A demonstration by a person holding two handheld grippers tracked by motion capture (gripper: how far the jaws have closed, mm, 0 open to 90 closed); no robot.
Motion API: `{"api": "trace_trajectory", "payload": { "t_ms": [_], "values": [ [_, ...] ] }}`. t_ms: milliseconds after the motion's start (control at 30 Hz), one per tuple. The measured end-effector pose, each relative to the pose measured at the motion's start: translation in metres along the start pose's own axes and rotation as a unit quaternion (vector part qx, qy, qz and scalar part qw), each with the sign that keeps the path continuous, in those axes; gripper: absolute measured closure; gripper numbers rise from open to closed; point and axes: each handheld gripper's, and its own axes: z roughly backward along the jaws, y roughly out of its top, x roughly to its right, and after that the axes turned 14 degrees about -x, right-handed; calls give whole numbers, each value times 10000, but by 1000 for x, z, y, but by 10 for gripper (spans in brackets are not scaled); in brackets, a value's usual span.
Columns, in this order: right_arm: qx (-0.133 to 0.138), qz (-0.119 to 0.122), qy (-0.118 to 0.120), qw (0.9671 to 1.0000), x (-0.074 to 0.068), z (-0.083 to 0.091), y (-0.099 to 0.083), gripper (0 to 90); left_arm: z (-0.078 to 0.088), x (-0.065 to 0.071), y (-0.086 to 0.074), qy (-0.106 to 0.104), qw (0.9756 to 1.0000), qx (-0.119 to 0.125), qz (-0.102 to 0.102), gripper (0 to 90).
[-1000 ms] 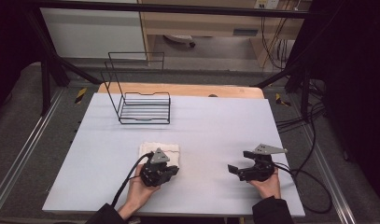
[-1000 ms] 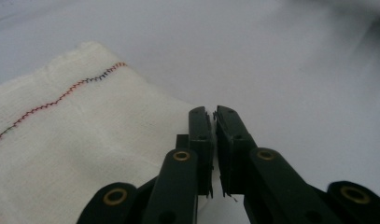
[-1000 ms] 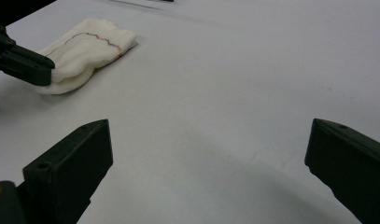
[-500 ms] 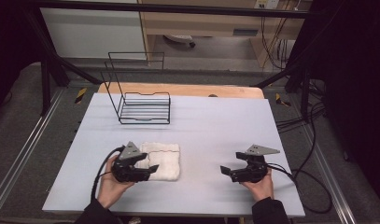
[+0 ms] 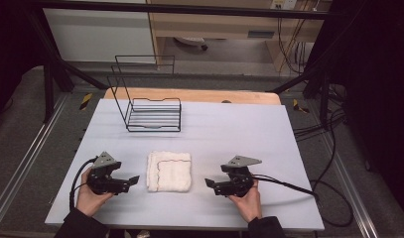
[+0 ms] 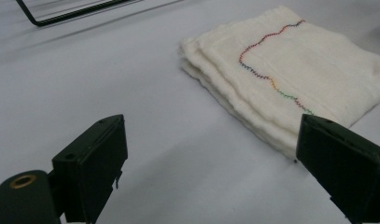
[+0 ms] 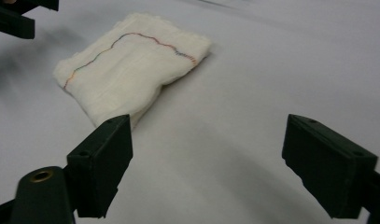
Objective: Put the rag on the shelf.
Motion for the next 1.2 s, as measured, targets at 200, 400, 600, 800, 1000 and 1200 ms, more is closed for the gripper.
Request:
{"api": "trace_trajectory", "payload": {
  "t_ms": [200,400,600,800,1000,1200],
  "values": [
    [-100,81,125,9998,-16,-16,6,287,-1,-4,-2,136,9999,-20,20,82],
    [-241,206,147,9994,-34,-32,11,425,1,-7,-3,110,9999,33,98,88],
    [-264,151,201,9993,-45,-40,15,552,0,-8,-4,112,9999,-5,123,96],
    [-408,-51,300,9987,-47,-49,14,648,0,-9,-4,105,9998,15,156,102],
    [-444,18,331,9985,-47,-50,13,843,1,-8,-4,119,9998,13,148,107],
    [-505,91,249,9984,-44,-44,17,868,1,-8,-4,107,9998,20,143,108]
  ]
}}
